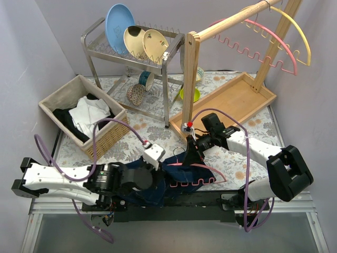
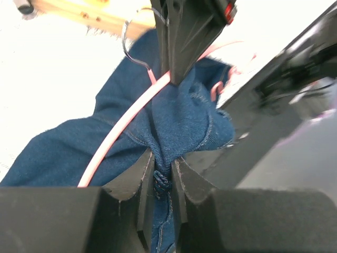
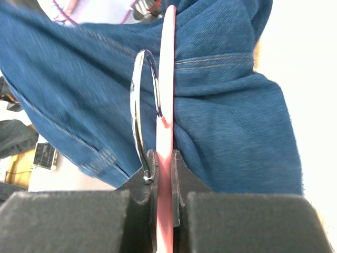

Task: Place the skirt on the hanger
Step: Place skirt on hanger

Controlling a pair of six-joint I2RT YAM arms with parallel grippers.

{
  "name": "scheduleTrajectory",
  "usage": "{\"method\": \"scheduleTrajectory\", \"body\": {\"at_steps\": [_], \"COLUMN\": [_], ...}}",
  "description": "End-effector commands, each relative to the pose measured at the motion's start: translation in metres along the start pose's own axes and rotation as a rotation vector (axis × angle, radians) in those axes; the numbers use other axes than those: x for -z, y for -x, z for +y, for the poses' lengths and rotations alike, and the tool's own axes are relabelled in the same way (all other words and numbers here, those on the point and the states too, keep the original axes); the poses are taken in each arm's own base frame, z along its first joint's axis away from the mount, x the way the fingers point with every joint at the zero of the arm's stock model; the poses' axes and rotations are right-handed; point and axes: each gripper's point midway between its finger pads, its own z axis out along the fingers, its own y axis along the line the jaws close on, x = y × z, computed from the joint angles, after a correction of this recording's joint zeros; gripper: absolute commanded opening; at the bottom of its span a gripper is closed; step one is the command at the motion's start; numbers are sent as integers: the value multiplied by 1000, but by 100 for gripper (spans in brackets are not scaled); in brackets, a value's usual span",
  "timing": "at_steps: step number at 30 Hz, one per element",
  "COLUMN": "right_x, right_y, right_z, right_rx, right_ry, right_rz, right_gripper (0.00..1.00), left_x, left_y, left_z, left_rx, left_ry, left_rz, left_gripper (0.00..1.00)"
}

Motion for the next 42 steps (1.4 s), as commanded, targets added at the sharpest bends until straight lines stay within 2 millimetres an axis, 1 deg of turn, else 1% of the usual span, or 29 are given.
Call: {"method": "scheduleTrajectory", "body": {"at_steps": [1, 3, 6, 9, 10, 13, 15, 17, 18, 20, 22, 23, 25, 26, 27, 28, 29, 31, 32, 33, 34, 35, 36, 37, 38, 39, 40, 41, 42], "right_x": [0, -2, -6, -8, -9, -11, -12, -14, -18, -23, -26, -26, -25, -24, -24, -23, -21, -18, -18, -18, -18, -22, -25, -27, -31, -31, -32, -33, -33], "right_y": [14, 14, 15, 15, 15, 16, 20, 22, 17, 15, 15, 15, 16, 19, 20, 18, 26, 25, 28, 27, 25, 28, 14, 16, 16, 11, 10, 9, 9], "right_z": [17, 25, 39, 49, 50, 44, 51, 55, 60, 63, 71, 77, 80, 83, 85, 87, 91, 95, 93, 90, 86, 74, 64, 56, 43, 40, 37, 30, 24], "right_rx": [68, 82, 106, 114, 115, 101, 88, 86, 91, 100, 100, 78, 35, 38, 38, 18, 37, 11, 55, 64, 70, 71, 16, 46, 52, 41, 39, 40, 34], "right_ry": [72, 105, 170, 223, 226, 197, 247, 273, 287, 299, 336, 384, 431, 452, 468, 488, 510, 500, 499, 482, 459, 399, 352, 297, 230, 212, 194, 155, 126], "right_rz": [-17, -16, -9, -9, -8, 2, -7, -3, 17, 37, 48, 42, 40, 34, 28, 25, 7, 13, -2, -1, 16, 46, 71, 67, 64, 69, 73, 81, 85], "right_gripper": [1, 1, 1, 1, 1, 1, 1, 1, 1, 1, 1, 1, 1, 1, 1, 1, 1, 1, 1, 1, 1, 1, 1, 1, 1, 1, 1, 1, 1], "left_x": [39, 47, 57, 59, 57, 49, 42, 31, 27, 16, 10, 5, 4, 3, 3, 2, 1, -7, -8, -8, -5, 0, 16, 27, 36, 54, 66, 73, 74], "left_y": [61, 77, 95, 104, 102, 97, 94, 83, 80, 70, 66, 59, 62, 59, 62, 61, 59, 46, 44, 42, 44, 51, 70, 84, 94, 110, 123, 128, 126], "left_z": [0, 3, 6, 6, 6, 1, -2, 3, 5, 18, 26, 31, 30, 32, 32, 33, 33, 33, 31, 24, 20, 15, 7, 5, 4, 7, 9, 13, 20], "left_rx": [218, 262, 318, 366, 372, 391, 394, 422, 439, 484, 497, 473, 480, 464, 432, 413, 367, 289, 277, 277, 263, 274, 324, 342, 356, 402, 435, 460, 465], "left_ry": [-112, -122, -138, -147, -144, -141, -130, -81, -64, 14, 55, 81, 74, 74, 74, 78, 78, 74, 59, 13, -20, -62, -145, -179, -212, -256, -280, -283, -259], "left_rz": [-196, -252, -320, -360, -360, -350, -344, -343, -350, -373, -399, -410, -441, -445, -458, -459, -459, -443, -439, -430, -435, -452, -500, -534, -560, -610, -637, -652, -642], "left_gripper": [3, 3, 3, 2, 2, 2, 1, 0, 0, 0, 0, 0, 0, 0, 0, 0, 0, 0, 0, 0, 0, 0, 0, 0, 0, 0, 0, 0, 0]}}
